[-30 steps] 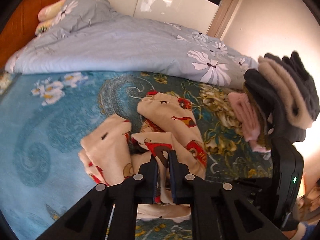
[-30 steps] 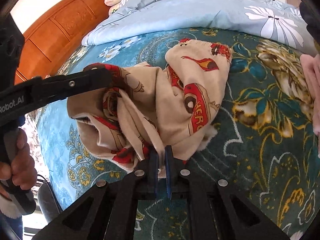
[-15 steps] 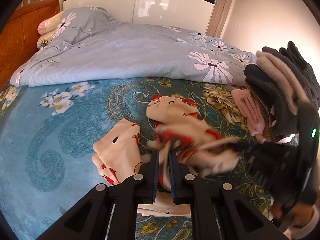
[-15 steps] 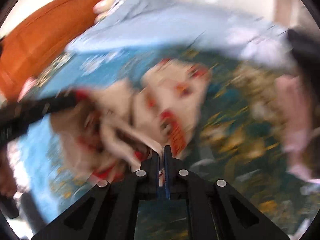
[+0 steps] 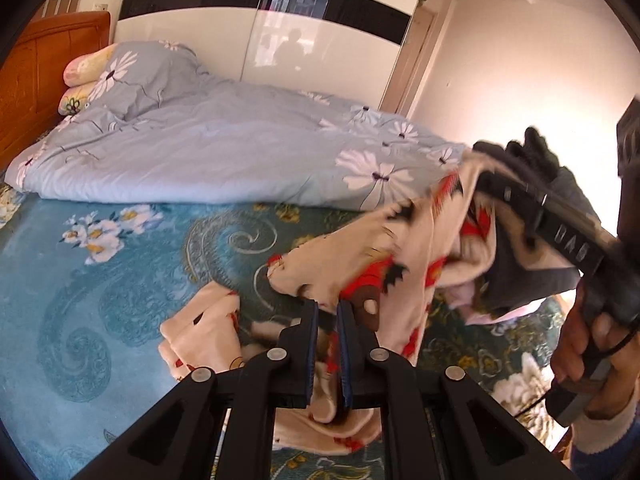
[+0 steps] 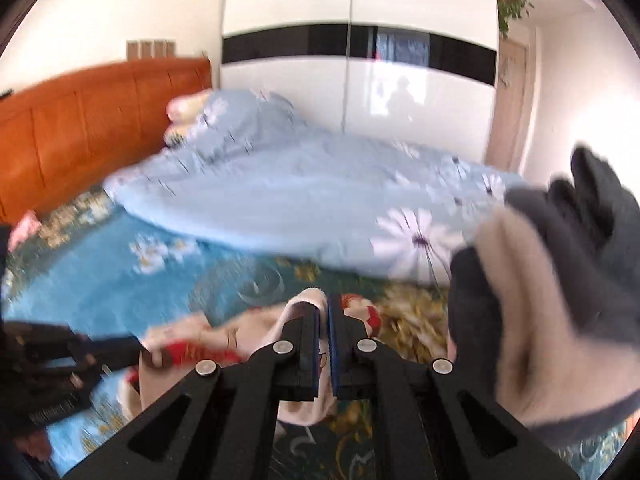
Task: Fold clothes
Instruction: 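Lift the pajamas with the left tool and shake them out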
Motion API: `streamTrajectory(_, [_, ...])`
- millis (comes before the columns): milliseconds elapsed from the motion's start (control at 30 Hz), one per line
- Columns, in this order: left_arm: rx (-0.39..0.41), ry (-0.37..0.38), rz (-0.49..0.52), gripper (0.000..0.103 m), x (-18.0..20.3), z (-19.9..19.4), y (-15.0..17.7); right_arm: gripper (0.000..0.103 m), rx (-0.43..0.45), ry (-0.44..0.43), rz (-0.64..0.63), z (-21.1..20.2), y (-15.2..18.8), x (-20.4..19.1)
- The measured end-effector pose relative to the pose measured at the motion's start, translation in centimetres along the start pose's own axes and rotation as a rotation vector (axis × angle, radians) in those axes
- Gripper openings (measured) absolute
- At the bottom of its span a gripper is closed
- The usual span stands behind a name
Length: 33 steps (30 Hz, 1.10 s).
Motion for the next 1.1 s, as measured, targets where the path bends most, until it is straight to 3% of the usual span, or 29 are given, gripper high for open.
streamTrajectory(267, [0.219,-0.01,0.052,0.022,1.0,-6.3,-5.3,0.004,0.263,-0.209,0.048,-4.1,-9.3,-1.9])
streamTrajectory(367, [0.277,-0.026,0.108,0.04,1.5,-8.1,-6.8,0.004,0.301,-0.29,0.053,-4.9,-11.6,-3.1])
streamTrajectory(400, [0.282,-0.025,0.119,0.045,1.5,-8.3,-6.8,0.004,0.305,-0.314,0.052,-5.2,-11.9,-3.5])
streamTrajectory(500, [0.282,-0.022,0.127,0.046,1.3,-8.4,-6.2,0.004,0.311,-0.365,0.032,-5.9,-12.2,-5.0])
streamTrajectory(767, [0.171,-0.035,0.187,0.046,0.7,-6.2,-2.0,0.004,0.239,-0.39,0.022,-6.2,-10.9,-7.5])
streamTrajectory(967, [0.095,-0.033,0.154,0.034,-0.2,-3.9,-0.4,0.004,0.232,-0.395,0.021,-6.7,-10.9,-8.3])
streamTrajectory(1000, [0.082,-0.021,0.156,0.029,0.1,-3.4,-0.1,0.004,0.23,-0.395,0.016,-6.7,-10.9,-8.3])
streamTrajectory(1033, [0.074,-0.016,0.163,0.015,0.6,-3.2,0.1,0.004,0.227,-0.393,0.017,-6.5,-10.9,-8.3])
streamTrajectory(1100, [0.068,-0.047,0.191,0.003,0.9,-3.0,0.5,0.004,0.219,-0.384,0.026,-6.2,-10.9,-8.2])
Point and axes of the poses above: each gripper's, at about its wrist camera, not at the fingertips, and z roughly the way its jaws point, x to its right, y to its underside, the point moved 2 cm from there along z, roughly the way its jaws point, and after that the axes turned 14 degrees about x, right-handed, at the moved point
